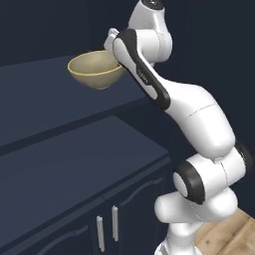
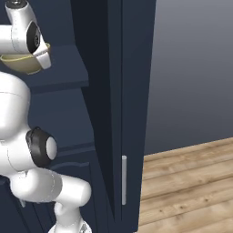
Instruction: Pick up the bowls from the cabinet and place each bowl in front of a stool on the dining counter.
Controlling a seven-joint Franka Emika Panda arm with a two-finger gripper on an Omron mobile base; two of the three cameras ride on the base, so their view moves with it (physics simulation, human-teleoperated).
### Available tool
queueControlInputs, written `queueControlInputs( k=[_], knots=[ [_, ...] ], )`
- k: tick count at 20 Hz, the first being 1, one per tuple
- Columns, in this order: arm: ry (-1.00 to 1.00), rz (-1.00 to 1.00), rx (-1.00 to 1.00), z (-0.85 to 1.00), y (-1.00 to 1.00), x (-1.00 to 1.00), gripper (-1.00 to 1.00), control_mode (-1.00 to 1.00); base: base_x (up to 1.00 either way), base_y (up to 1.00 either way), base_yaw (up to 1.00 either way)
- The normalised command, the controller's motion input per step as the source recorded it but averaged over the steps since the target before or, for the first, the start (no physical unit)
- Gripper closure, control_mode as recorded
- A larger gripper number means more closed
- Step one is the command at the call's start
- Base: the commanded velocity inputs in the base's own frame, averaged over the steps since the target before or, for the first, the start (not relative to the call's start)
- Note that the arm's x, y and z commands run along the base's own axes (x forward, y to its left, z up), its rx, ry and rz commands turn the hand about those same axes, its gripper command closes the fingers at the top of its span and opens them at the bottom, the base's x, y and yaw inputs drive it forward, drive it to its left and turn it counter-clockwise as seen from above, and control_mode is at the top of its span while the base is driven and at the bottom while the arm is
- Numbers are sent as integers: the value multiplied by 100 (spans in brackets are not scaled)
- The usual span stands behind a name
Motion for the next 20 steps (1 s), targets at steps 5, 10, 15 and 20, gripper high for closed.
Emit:
queueControlInputs(
  k=[5, 10, 15, 20],
  knots=[
    [0, 6, 0, -1, 1, -100, 100, -100, 0, 0, 0],
    [-1, 11, 2, 0, -3, -100, 100, -100, 0, 0, 0],
    [-1, 10, 8, 0, -18, -100, 100, -100, 0, 0, 0],
    [0, 8, 4, -23, -35, -100, 100, -100, 0, 0, 0]
  ],
)
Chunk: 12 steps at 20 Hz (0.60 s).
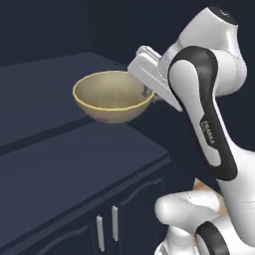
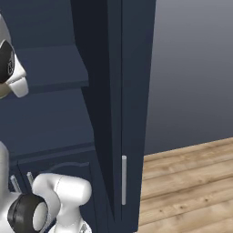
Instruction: Pick up the bowls from the cabinet and place each bowl in front of a stool on the dining counter.
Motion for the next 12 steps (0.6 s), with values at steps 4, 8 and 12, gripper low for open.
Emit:
queueControlInputs(
  k=[4, 8, 12],
  knots=[
    [4, 7, -3, -75, -18, -100, 100, -100, 0, 0, 0],
    [3, 3, -12, -92, -11, -100, 100, -100, 0, 0, 0],
    [-26, 0, -3, -29, -12, -94, 100, -100, 0, 0, 0]
  ],
)
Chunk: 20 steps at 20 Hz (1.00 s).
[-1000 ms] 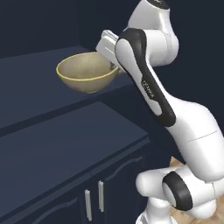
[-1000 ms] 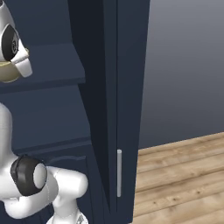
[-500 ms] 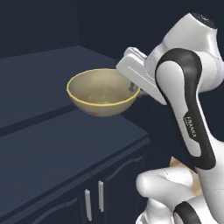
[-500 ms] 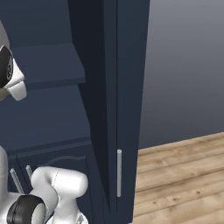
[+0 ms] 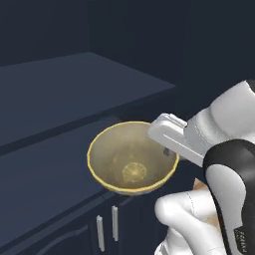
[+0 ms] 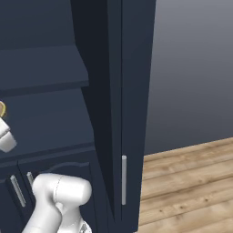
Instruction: Pick up the bowls from the cabinet and place each bowl in front of a stool on the dining counter.
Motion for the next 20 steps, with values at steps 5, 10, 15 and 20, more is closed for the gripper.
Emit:
queueControlInputs(
  k=[5, 10, 15, 20],
  knots=[
    [-12, 0, 0, -2, -3, -17, 100, -100, 0, 0, 0],
    [0, 0, 8, -4, -32, -13, 100, -100, 0, 0, 0],
    [0, 0, 12, 0, -27, -11, 100, -100, 0, 0, 0],
    [0, -25, 13, 0, 4, 0, 100, -100, 0, 0, 0]
  ],
)
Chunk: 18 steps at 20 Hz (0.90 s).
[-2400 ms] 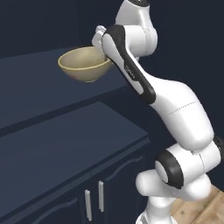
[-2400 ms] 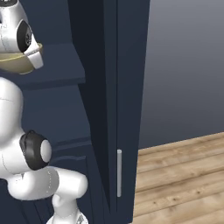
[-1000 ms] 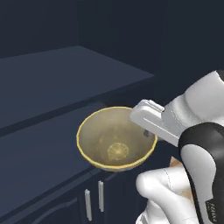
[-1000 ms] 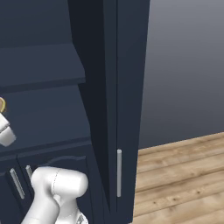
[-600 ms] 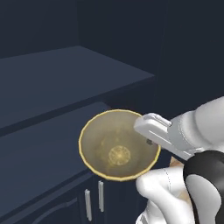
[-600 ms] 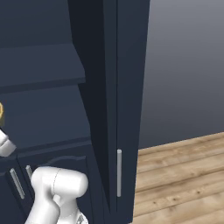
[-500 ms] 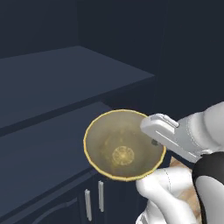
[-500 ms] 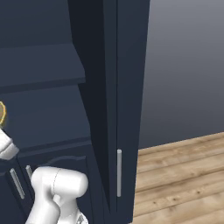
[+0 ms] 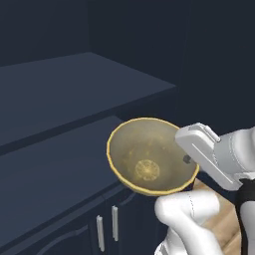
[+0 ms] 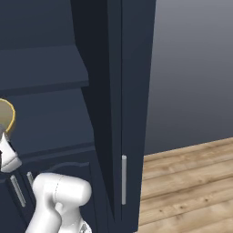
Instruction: Pick up the bowls from the cabinet and place each bowl in front of a stool on the dining counter.
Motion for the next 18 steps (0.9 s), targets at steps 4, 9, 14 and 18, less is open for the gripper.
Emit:
queueControlInputs(
  k=[4, 9, 14, 18],
  knots=[
    [0, -4, 5, 0, 0, 0, 100, -100, 0, 0, 0],
    [0, 0, 0, 0, 0, 0, 100, 100, -68, -3, 0],
    [0, 0, 0, 0, 0, 0, 100, 100, -97, -6, 9],
    [0, 0, 0, 0, 0, 0, 100, 100, -64, 3, 49]
  ],
)
